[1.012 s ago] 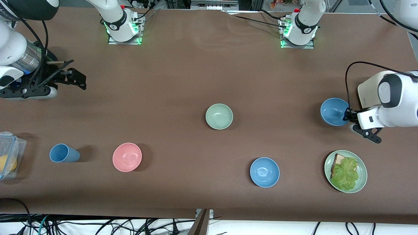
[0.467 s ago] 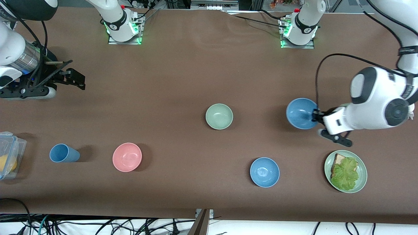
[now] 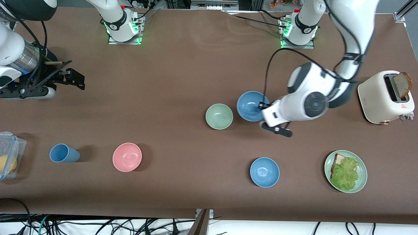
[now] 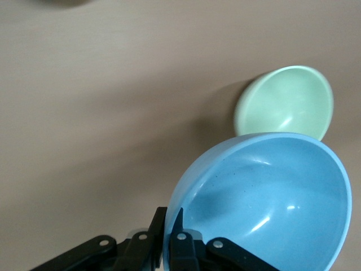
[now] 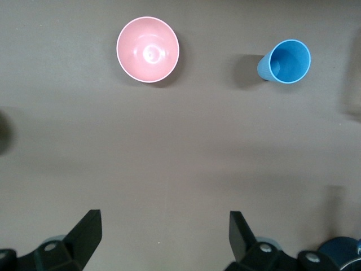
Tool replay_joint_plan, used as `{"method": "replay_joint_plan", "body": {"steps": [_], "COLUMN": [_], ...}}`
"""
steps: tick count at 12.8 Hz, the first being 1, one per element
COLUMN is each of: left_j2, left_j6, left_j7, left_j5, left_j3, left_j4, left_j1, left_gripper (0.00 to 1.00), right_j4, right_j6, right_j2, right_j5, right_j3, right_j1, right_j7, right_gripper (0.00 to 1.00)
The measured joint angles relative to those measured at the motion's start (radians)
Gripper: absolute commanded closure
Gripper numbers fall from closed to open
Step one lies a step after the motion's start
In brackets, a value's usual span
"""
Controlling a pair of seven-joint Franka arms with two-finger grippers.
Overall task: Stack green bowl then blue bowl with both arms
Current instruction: 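Lift the blue bowl with the left gripper and carry it over the green bowl, then lower the blue bowl into the green bowl and open the left gripper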
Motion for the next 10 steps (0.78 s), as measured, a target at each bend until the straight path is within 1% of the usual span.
{"method": "replay_joint_plan", "body": {"steps": [3, 10], "left_j2": [0.065, 0.167], "left_j6": [0.127, 0.350], "left_j7": [-0.030, -0.040], "left_j5": [0.000, 0.000], "left_j3": [0.002, 0.013], "left_j4": [0.001, 0.005], "left_j1": [-0.094, -0.122], "left_gripper": [1.00, 1.00], "right_j4": [0.000, -0.001], "right_j6": [-0.004, -0.008], "right_j2": [0.000, 0.001], "right_j5": [0.000, 0.000], "right_j3": [0.000, -0.001], "right_j1": [0.000, 0.000], "right_j7": [0.000, 0.000], "right_gripper": [0.00, 0.00]}}
